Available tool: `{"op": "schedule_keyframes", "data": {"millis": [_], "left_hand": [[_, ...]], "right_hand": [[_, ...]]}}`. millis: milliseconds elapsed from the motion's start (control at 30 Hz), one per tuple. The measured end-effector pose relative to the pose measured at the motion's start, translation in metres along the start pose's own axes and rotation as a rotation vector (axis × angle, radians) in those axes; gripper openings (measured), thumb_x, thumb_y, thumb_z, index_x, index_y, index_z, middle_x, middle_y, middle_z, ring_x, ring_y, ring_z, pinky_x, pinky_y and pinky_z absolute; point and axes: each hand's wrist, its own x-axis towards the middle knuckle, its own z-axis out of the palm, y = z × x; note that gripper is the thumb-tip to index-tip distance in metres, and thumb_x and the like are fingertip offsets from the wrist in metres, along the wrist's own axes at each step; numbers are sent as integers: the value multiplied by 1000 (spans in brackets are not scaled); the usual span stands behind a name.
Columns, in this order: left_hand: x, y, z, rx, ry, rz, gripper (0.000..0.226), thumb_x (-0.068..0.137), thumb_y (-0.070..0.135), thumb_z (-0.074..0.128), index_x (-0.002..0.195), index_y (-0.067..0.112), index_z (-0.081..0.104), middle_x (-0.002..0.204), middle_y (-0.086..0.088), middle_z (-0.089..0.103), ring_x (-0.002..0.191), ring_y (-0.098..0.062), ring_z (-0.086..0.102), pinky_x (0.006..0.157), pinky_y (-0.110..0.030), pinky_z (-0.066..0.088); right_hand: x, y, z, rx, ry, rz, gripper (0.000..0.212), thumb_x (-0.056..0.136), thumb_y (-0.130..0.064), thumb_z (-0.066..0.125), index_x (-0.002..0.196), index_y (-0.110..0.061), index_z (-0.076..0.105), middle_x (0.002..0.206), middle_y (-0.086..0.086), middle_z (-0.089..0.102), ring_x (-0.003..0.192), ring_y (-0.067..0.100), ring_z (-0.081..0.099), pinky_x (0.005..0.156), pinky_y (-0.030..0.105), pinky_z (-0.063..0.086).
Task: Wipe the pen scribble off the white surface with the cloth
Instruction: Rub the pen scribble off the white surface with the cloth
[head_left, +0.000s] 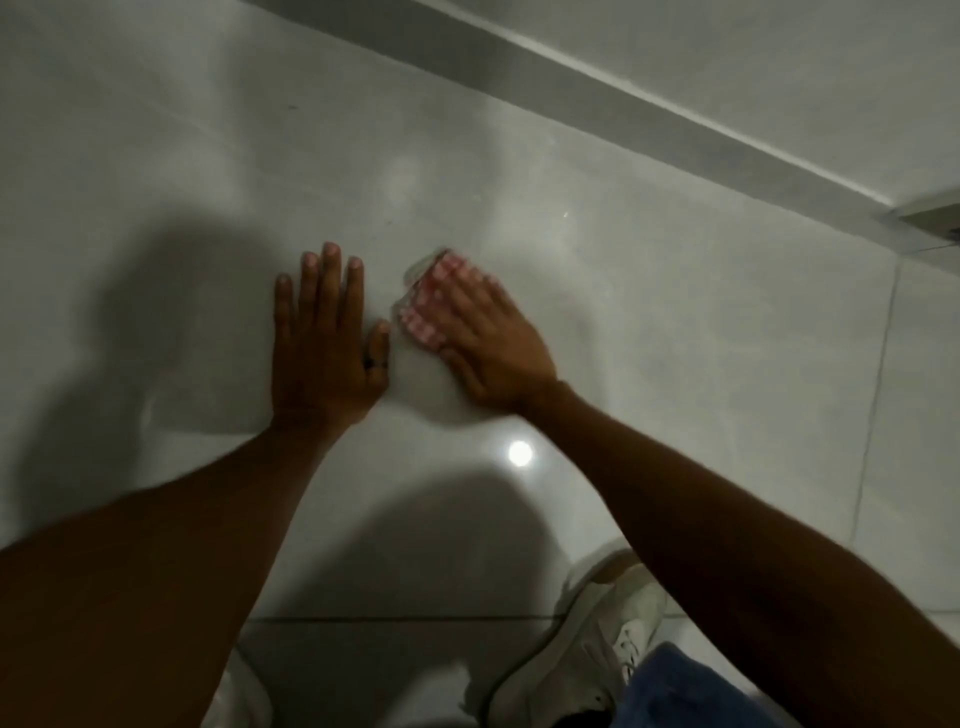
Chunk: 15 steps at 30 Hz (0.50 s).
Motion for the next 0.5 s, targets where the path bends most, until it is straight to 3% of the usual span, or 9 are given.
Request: {"op": "schedule_keyframes", "data": {"millis": [133, 200, 267, 367, 500], "left_hand": [[1, 2, -2, 0, -28, -5, 73, 109, 43, 43, 170, 7, 28, 178, -22, 23, 166, -42, 20, 136, -61, 14], [3, 4, -3, 14, -44, -5, 72, 110, 44, 41, 171, 7, 26, 179, -22, 22, 167, -41, 19, 136, -61, 13], [3, 4, -3, 29, -47, -9, 72, 111, 44, 38, 171, 7, 26, 179, -22, 22, 167, -41, 19, 136, -60, 12], [2, 4, -2, 49, -55, 0, 73, 109, 45, 36, 171, 6, 25, 178, -23, 21, 167, -42, 19, 136, -61, 13], [1, 3, -3, 38, -17, 11, 70, 110, 41, 37, 168, 3, 30, 177, -24, 25, 166, -43, 22, 135, -62, 16]], "right_hand": [[70, 13, -18, 65, 194, 773, 62, 111, -37, 30, 171, -25, 20, 181, 9, 13, 169, 32, 5, 138, 51, 7], [102, -1, -21, 111, 197, 924, 63, 112, -39, 26, 172, -23, 13, 182, 9, 5, 169, 32, -2, 139, 50, 1], [119, -19, -20, 115, 137, 756, 63, 112, -40, 24, 172, -22, 11, 182, 10, 3, 169, 31, -3, 139, 49, -3], [108, -43, -12, 56, 57, 406, 66, 109, -42, 29, 170, -20, 19, 181, 13, 11, 169, 34, 7, 138, 53, 6], [55, -48, 0, 66, 63, 242, 62, 111, -39, 36, 169, -20, 27, 179, 12, 19, 168, 31, 13, 138, 51, 12]]}}
